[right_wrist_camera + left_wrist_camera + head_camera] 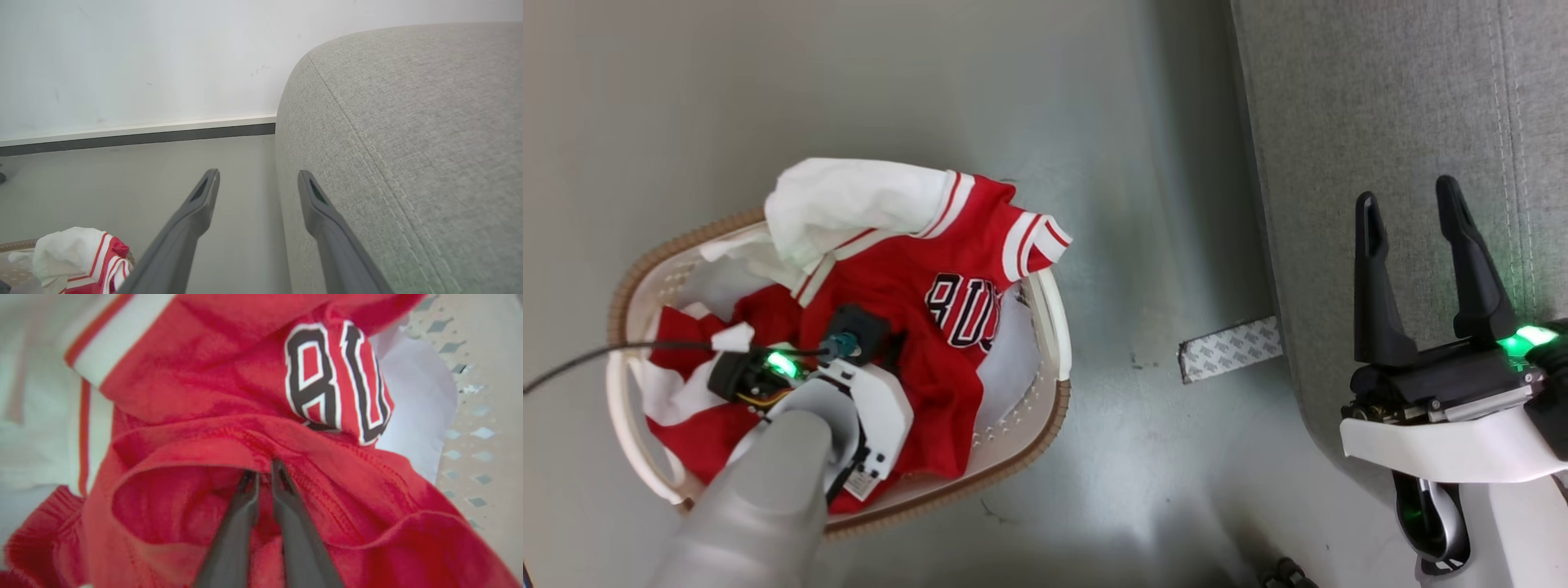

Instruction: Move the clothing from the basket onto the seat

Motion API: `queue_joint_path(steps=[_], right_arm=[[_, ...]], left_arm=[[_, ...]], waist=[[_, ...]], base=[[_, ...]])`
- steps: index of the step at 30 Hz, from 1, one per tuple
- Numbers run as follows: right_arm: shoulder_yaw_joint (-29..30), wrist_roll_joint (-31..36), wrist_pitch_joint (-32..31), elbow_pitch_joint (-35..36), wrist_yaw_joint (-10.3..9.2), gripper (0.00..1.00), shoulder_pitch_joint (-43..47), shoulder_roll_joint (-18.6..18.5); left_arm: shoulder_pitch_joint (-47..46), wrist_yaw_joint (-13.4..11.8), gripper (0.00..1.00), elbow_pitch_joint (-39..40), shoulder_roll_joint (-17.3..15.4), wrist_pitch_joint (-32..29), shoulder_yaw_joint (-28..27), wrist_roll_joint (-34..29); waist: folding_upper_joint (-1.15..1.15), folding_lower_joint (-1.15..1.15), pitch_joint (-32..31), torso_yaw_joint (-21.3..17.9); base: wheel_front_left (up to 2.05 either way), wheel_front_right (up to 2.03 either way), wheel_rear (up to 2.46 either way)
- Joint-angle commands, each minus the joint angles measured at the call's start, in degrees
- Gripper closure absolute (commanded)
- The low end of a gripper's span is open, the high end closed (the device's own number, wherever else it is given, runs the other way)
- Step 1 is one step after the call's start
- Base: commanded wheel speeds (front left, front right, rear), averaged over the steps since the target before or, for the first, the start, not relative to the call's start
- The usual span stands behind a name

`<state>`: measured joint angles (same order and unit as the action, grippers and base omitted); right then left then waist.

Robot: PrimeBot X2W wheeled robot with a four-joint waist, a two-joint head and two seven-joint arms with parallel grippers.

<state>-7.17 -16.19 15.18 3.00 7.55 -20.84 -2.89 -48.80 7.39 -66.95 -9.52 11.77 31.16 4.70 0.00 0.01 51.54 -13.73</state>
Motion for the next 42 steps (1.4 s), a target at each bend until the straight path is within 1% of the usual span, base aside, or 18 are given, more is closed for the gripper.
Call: queue_joint_path(steps=[1,4,8,12,14,20,25,31,32,36,42], right_arm=[[-0.07,0.72,-0.04,-0.72,-0.12,0.0,-0.1,0.01],[0.04,1.09,-0.04,-1.13,-0.12,0.0,0.15,-0.02],[0.83,1.7,-0.04,-2.35,-0.12,0.0,1.29,-0.02],[1.9,2.6,-0.04,-3.67,-0.12,0.0,2.72,-0.01],[2.44,2.92,-0.03,-4.42,-0.12,0.0,3.73,-0.02],[4.02,3.88,-0.04,-6.75,-0.12,0.0,8.85,-0.03],[4.92,4.4,-0.03,-8.24,-0.12,0.0,13.6,-0.03],[5.23,4.52,-0.04,-9.53,-0.12,0.0,18.72,-0.02],[5.23,4.52,-0.04,-9.53,-0.12,0.0,18.72,-0.02],[4.87,4.45,-0.04,-10.09,-0.12,0.0,21.56,-0.02],[4.33,4.2,-0.04,-10.23,-0.12,0.0,24.51,-0.03]], left_arm=[[0.04,0.09,1.0,-0.51,0.47,0.79,0.14,1.1],[1.46,0.09,1.0,-0.58,1.51,1.9,0.64,2.51],[4.09,0.09,1.0,0.97,3.22,3.03,1.01,5.64],[7.51,0.09,1.0,4.23,4.31,3.38,1.54,8.65],[9.48,0.09,1.0,7.29,4.59,3.38,1.54,9.87],[17.19,0.09,1.0,15.16,4.88,3.37,0.55,12.95],[22.75,0.09,1.0,19.59,5.09,3.39,0.07,13.81],[28.08,-0.14,1.0,23.96,4.3,3.39,-0.77,14.27],[28.08,-0.14,1.0,23.96,4.3,3.39,-0.77,14.27],[30.57,-0.65,1.0,27.08,3.86,3.39,-1.07,14.75],[32.59,-2.01,1.0,34.49,3.09,2.64,-1.91,16.03]], waist=[[0.0,-0.01,-1.19,0.64],[0.0,-0.01,-3.59,1.63],[0.0,-0.01,-8.48,3.46],[0.0,-0.01,-13.81,5.67],[0.0,-0.01,-16.98,6.72],[0.0,-0.01,-27.28,9.79],[0.0,-0.01,-35.29,12.0],[0.0,-0.01,-43.61,13.93],[0.0,-0.01,-43.61,13.93],[0.0,-0.01,-47.99,14.6],[0.0,-0.01,-51.91,15.15]], base=[[0.0,0.0,0.0],[0.0,0.0,0.0],[0.0,0.0,0.0],[0.0,0.0,0.0],[0.0,0.0,0.0],[0.0,0.0,0.0],[0.0,0.0,0.0],[0.0,0.0,0.0],[0.0,0.0,0.0],[0.0,0.0,0.0],[0.0,0.0,0.0]])
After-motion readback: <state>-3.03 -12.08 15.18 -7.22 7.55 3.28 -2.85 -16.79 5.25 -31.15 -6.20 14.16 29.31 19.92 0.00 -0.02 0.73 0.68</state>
